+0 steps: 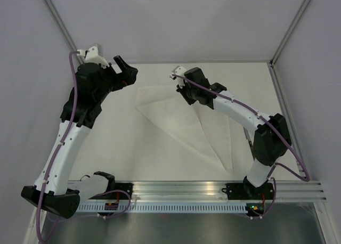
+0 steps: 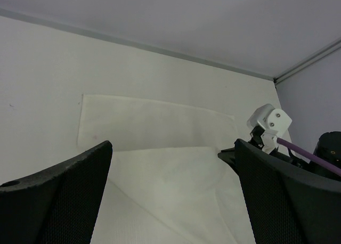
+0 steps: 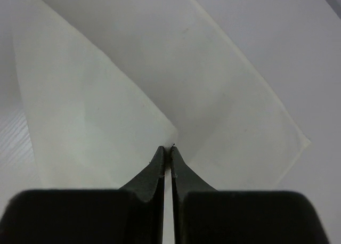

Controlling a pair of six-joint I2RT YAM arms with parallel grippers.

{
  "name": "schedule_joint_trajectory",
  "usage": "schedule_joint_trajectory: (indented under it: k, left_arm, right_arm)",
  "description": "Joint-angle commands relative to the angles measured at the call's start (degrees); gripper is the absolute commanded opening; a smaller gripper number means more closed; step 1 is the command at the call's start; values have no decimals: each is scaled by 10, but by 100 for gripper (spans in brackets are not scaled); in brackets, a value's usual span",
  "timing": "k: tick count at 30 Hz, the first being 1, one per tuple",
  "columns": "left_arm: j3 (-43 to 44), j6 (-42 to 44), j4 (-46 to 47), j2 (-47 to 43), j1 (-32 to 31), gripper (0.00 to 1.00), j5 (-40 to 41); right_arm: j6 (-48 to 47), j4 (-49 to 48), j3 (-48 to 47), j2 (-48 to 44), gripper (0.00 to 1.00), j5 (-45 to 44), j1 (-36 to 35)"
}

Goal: Fold the napkin, place the utensils inside, and roll it up
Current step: Fold the napkin

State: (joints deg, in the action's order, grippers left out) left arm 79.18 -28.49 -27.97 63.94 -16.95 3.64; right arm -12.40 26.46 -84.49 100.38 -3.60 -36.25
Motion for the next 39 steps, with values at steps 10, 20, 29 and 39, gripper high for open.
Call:
schedule_joint_trajectory:
  k: [10,20,29,39]
  left_arm:
    - [6,-13,32,10,3,100,-21]
    - [5,-13,35,18,3,100,-24]
    - [3,-14,39,20,3,100,-27]
    - [-1,-16,41,19,3,100,-28]
  right_arm:
    - [13,-7,-6,-58,1,-32,31]
    - [19,9,-20,-61,0,-41,43]
    - [26,21,-29,-60,1,-60,55]
    - [33,32,-33,-60,0,-71,65]
